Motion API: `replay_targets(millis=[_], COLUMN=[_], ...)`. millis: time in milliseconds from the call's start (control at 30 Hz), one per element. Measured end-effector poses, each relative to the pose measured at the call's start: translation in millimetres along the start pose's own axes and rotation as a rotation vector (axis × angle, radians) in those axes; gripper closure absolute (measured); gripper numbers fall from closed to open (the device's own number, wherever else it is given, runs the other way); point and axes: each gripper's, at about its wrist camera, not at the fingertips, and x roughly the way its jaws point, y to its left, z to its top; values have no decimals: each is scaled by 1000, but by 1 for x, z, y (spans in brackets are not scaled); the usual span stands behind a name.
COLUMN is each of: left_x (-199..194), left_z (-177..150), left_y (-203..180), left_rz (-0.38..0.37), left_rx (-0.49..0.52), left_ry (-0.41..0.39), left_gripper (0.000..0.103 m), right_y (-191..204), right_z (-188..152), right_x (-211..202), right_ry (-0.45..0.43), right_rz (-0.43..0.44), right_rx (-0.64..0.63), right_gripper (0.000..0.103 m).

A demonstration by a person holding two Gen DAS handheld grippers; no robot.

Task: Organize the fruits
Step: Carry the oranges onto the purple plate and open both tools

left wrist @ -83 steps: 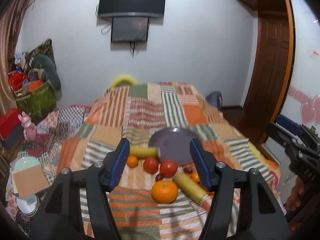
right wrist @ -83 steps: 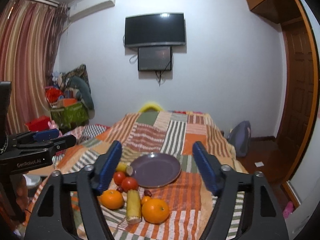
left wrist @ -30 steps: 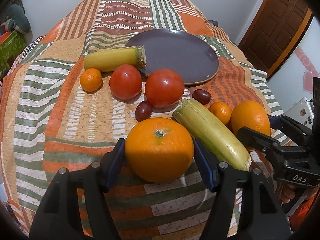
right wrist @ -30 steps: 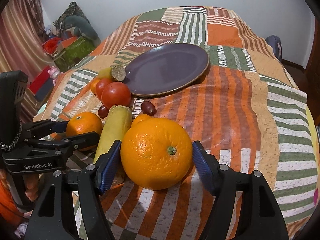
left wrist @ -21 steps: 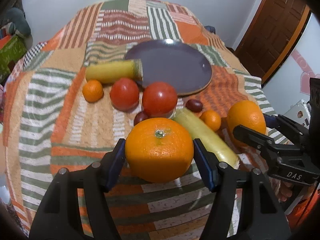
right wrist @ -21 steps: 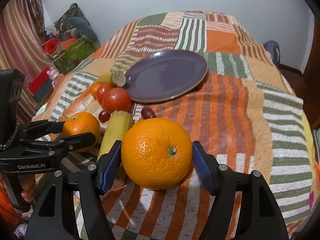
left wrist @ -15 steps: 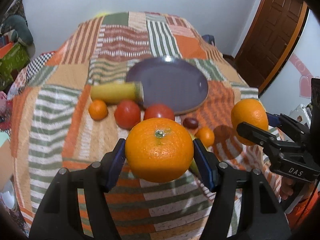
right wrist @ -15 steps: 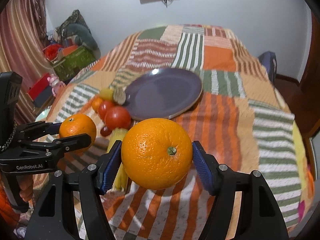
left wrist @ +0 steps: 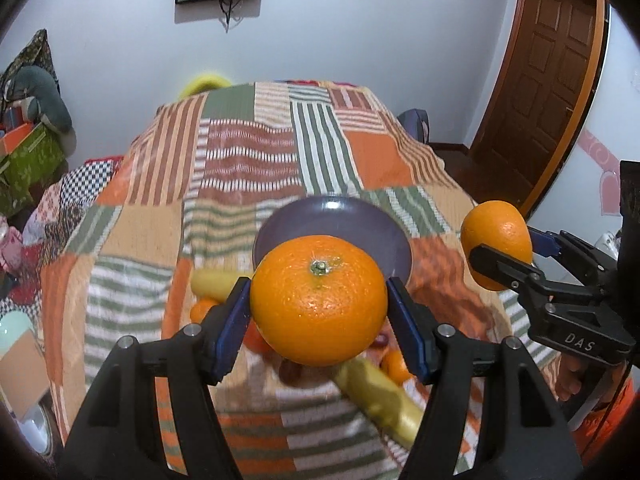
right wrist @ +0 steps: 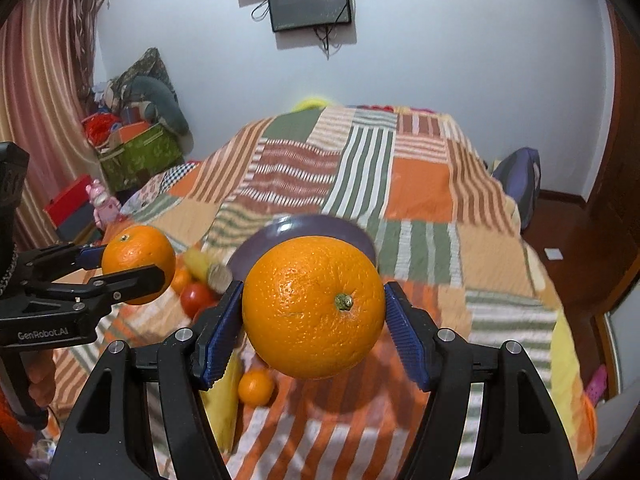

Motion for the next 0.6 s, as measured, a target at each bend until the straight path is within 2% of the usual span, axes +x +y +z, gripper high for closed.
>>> replay_targets(millis=[267, 367, 467, 600], left_x=[17, 29, 42, 64], left_z=[38, 52, 64, 74], left_y=[1, 1, 1, 4], left_rz=[0, 21, 53, 60], left_rx=[-7, 0, 23, 36], left_ry=[-26, -29, -25, 2], left_gripper=[37, 37, 37, 37], right_y=[-7, -9, -9, -10], right_z=[29, 40, 48, 57], right_x=[12, 22, 34, 51], right_ry=[-55, -71, -72, -59], right_rz=[-24, -26, -21, -16], right_rx=[0, 4, 4, -14], right_gripper=[37, 37, 37, 37])
